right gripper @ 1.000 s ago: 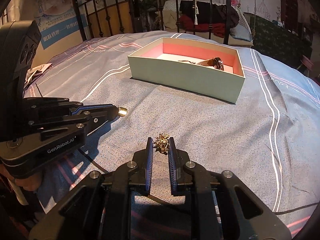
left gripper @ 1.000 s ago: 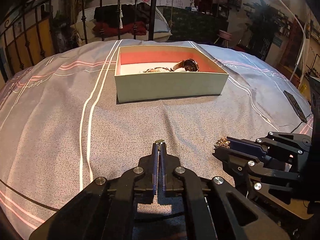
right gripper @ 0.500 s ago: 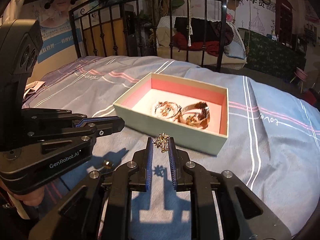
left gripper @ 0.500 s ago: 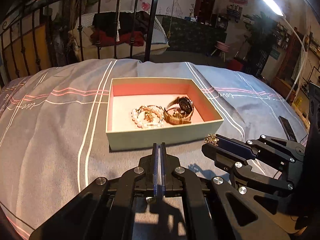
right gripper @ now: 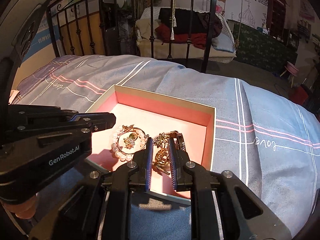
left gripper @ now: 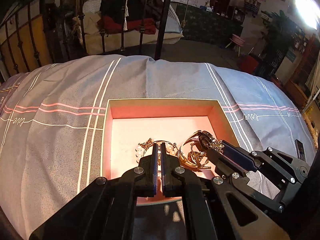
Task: Organize jewelry
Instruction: 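Carry the flower charm and bead into the box and open both tools, then move the left tool back to the bed and grasp the last small gold piece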
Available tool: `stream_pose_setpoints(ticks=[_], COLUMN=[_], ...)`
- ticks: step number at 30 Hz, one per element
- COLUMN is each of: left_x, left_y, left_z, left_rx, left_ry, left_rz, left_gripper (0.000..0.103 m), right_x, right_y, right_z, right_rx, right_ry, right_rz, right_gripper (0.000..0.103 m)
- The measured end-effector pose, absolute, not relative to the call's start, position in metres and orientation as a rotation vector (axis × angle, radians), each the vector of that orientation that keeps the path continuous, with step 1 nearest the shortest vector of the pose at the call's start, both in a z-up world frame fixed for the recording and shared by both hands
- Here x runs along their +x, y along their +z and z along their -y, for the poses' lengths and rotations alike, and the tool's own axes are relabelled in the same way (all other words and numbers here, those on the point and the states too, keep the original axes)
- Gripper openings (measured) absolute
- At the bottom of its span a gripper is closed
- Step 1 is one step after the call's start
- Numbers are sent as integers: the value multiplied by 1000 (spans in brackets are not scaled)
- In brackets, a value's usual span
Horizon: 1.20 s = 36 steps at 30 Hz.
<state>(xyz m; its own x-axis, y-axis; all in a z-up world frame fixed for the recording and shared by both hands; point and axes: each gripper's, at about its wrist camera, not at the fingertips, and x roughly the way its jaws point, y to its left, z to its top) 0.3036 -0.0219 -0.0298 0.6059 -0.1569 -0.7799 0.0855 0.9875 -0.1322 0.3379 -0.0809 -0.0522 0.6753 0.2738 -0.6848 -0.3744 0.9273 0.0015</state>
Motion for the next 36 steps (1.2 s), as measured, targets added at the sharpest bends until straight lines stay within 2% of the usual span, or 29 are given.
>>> stream_pose_setpoints(ticks=[15, 17, 18, 19, 20, 22, 28, 36], left_x=[311, 306, 301, 295, 288, 272, 219, 163], left_y=[-42, -38, -34, -29, -24, -15, -11, -64], left_z=[24, 25, 25, 26, 26, 29, 25, 21], left_rx=[-88, -80, -69, -56, -47, -25, -25, 8], left_ry=[-138, -134, -131, -125, -127, -146, -189, -191], left_rz=[-939, -917, -895, -868, -839, -796, -766, -879], left_gripper=[3, 11, 25, 40, 44, 51, 57, 56], right_x=[341, 337, 335, 331, 327, 314, 258, 198], right_y=[-65, -64, -63, -62, -59, -54, -57, -98], right_z=[75, 76, 76, 77, 78, 80, 88, 112], right_rx=[-180, -179, -180, -180, -179, -175, -169, -124], right_ry=[365, 364, 362, 356, 351, 340, 348, 339], right_rz=[-757, -757, -756, -753, -746, -712, -706, -791], right_gripper=[16, 18, 20, 31, 44, 53, 53, 54])
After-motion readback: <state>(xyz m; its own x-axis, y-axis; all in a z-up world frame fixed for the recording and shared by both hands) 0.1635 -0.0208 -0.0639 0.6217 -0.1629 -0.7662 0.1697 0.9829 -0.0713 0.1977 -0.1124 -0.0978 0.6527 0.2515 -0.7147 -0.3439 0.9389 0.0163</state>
